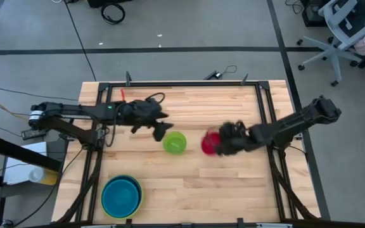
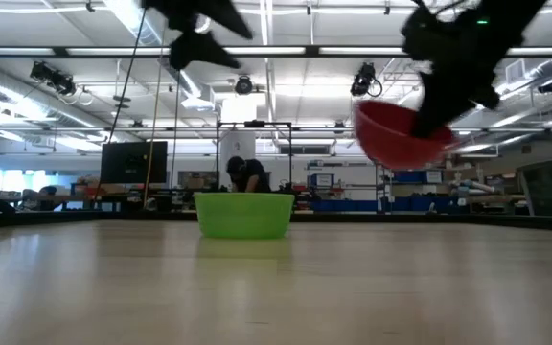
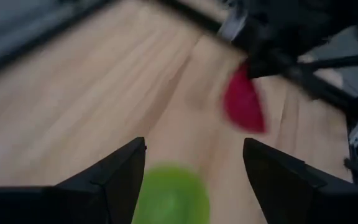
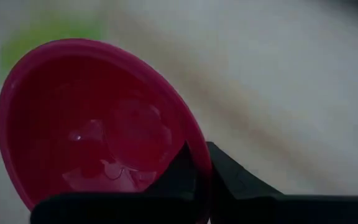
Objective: Nest bowls inside each other
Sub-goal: Stack the red bowl on top of the blue bowl
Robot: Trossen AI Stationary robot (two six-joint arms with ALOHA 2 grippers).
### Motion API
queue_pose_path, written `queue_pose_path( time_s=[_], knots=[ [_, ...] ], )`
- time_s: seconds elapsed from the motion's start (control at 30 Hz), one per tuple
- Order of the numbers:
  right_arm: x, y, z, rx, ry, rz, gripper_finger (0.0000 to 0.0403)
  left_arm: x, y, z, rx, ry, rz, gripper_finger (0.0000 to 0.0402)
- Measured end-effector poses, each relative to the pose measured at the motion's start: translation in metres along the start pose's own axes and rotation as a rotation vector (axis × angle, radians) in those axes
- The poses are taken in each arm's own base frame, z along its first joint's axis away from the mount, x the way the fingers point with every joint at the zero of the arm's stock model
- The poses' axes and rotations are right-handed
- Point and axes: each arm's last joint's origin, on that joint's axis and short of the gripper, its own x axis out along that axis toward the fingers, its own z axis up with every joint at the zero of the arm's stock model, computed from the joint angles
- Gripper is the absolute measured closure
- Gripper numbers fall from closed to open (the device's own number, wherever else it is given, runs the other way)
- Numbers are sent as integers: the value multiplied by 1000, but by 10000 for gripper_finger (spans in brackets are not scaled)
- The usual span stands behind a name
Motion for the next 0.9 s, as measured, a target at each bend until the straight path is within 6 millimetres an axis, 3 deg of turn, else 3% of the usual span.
queue_pose_path(
  time_s=[0.17, 0.3, 0.67, 0.77, 0.9],
  knots=[
    [8, -5, 47, 144, -251, -170, 385, 36, -3, 17, 74, -185, -44, 132],
    [11, -4, 75, 149, -348, -228, 385, 58, 9, 21, 67, -222, 0, 132],
    [18, 12, 119, 31, -466, -223, 382, 84, 27, 17, 74, -218, 129, 137],
    [16, 16, 127, -1, -482, -183, 379, 84, 29, 16, 73, -214, 169, 177],
    [10, 18, 134, -23, -481, -144, 359, 81, 32, 16, 51, -208, 209, 290]
  ],
)
